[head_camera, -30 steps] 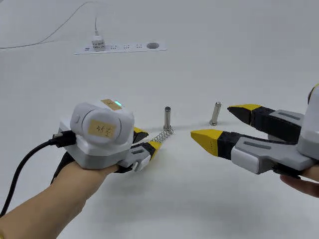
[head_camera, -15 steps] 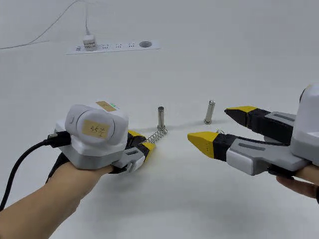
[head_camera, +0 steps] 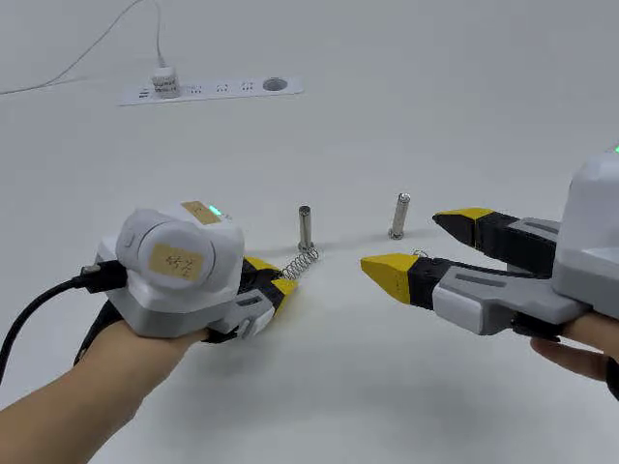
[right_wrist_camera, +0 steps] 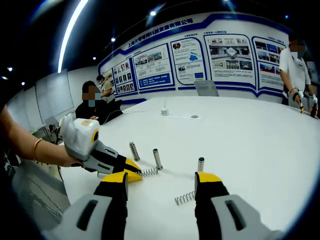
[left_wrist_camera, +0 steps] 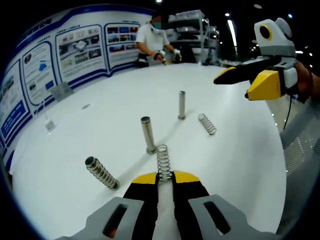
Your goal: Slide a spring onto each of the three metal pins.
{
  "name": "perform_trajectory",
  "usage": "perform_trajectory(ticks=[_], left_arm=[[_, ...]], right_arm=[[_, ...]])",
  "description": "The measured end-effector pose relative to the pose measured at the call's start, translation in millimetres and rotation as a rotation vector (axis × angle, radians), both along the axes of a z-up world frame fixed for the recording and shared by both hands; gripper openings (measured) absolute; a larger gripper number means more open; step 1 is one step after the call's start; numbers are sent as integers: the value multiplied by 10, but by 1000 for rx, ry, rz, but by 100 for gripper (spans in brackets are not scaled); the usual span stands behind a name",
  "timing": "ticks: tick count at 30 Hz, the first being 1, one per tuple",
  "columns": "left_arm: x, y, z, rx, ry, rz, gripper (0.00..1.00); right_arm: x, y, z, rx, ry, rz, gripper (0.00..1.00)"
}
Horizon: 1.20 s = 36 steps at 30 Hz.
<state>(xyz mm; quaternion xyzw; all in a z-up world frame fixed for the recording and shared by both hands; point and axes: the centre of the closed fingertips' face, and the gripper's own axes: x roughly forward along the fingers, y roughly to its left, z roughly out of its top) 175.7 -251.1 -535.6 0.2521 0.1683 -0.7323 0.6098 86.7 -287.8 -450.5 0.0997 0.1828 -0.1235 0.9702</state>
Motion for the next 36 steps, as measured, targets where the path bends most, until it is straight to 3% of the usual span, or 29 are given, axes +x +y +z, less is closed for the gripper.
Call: perform_trajectory(ticks=[12, 21, 27, 36], left_arm=[[-83, 145, 328, -96, 80, 10, 10], [-168, 283, 597, -209, 173, 18, 10], [-231, 342, 701, -242, 186, 3, 10], [-365, 383, 867, -293, 213, -15, 10]], right_arm=[[32, 63, 39, 70, -48, 4, 55], [131, 231, 143, 141, -120, 53, 50], [212, 356, 211, 186, -150, 86, 46], [294, 417, 291, 248, -201, 80, 41]])
